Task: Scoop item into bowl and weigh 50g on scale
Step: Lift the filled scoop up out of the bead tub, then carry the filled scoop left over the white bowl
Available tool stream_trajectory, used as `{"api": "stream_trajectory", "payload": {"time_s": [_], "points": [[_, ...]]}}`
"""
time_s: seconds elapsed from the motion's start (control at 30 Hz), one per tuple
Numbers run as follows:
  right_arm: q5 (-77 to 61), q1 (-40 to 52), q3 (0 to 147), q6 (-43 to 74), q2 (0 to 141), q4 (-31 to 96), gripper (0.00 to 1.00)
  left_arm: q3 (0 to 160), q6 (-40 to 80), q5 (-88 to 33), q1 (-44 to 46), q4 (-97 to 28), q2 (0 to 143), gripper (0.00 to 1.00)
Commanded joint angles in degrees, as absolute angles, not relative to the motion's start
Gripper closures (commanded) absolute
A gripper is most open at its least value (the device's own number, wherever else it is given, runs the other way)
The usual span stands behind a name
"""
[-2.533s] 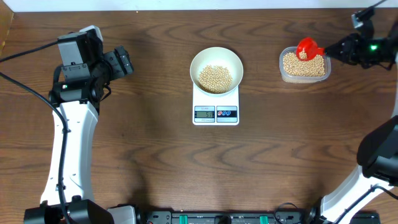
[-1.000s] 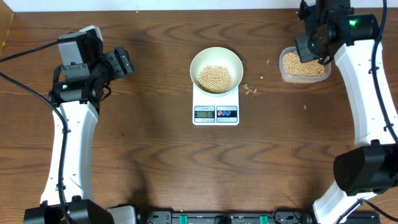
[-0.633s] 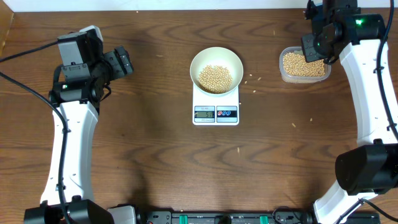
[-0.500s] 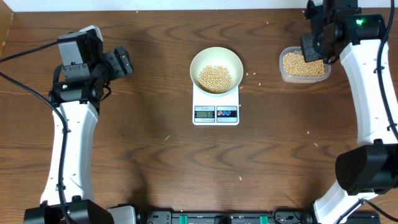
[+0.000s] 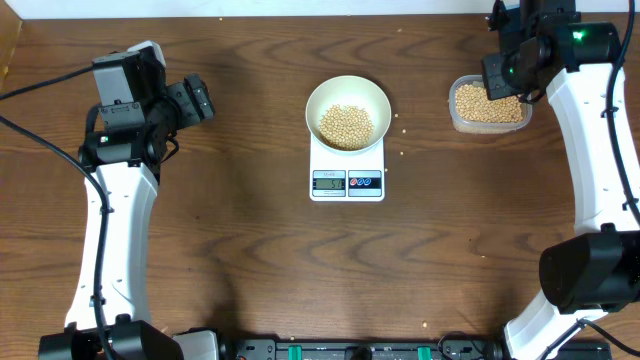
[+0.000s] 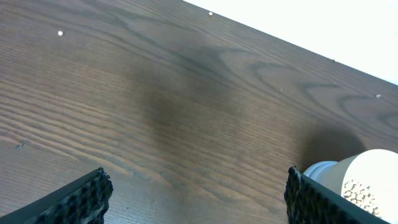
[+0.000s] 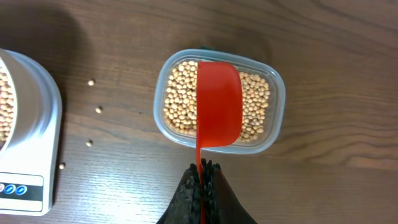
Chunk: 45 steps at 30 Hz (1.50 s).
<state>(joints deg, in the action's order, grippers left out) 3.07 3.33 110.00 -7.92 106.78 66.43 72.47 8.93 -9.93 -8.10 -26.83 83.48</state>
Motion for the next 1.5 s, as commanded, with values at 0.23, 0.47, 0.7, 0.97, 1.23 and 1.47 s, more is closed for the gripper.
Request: {"api": "stream_trajectory", "payload": {"time_s": [0.23, 0.47, 0.7, 0.97, 1.23, 1.47], "points": [[0.86, 2.94, 110.67, -6.20, 106.52, 66.35, 0.99, 72.99, 8.14, -9.37, -8.23, -27.00, 83.37, 0.09], [-0.45, 2.90, 110.67, -6.00, 106.52, 66.15, 0.99, 72.99, 8.16, -9.37, -8.23, -27.00, 83.37, 0.09], [-1.08, 2.87, 110.67, -6.02, 106.52, 65.69, 0.99, 72.99, 8.16, -9.39, -8.23, -27.00, 83.37, 0.09], [-22.24, 5.32, 110.67, -2.87, 107.35, 52.77, 0.99, 72.99, 8.16, -9.39, -8.23, -27.00, 83.37, 0.09], [-28.01, 14.04, 110.67, -0.89, 113.14, 47.07, 0.99, 72.99, 8.16, -9.39, -8.23, -26.98, 83.37, 0.10], [-28.01, 17.30, 110.67, -0.89, 114.17, 46.15, 0.99, 72.99, 8.14, -9.37, -8.23, -27.00, 83.37, 0.09]]}}
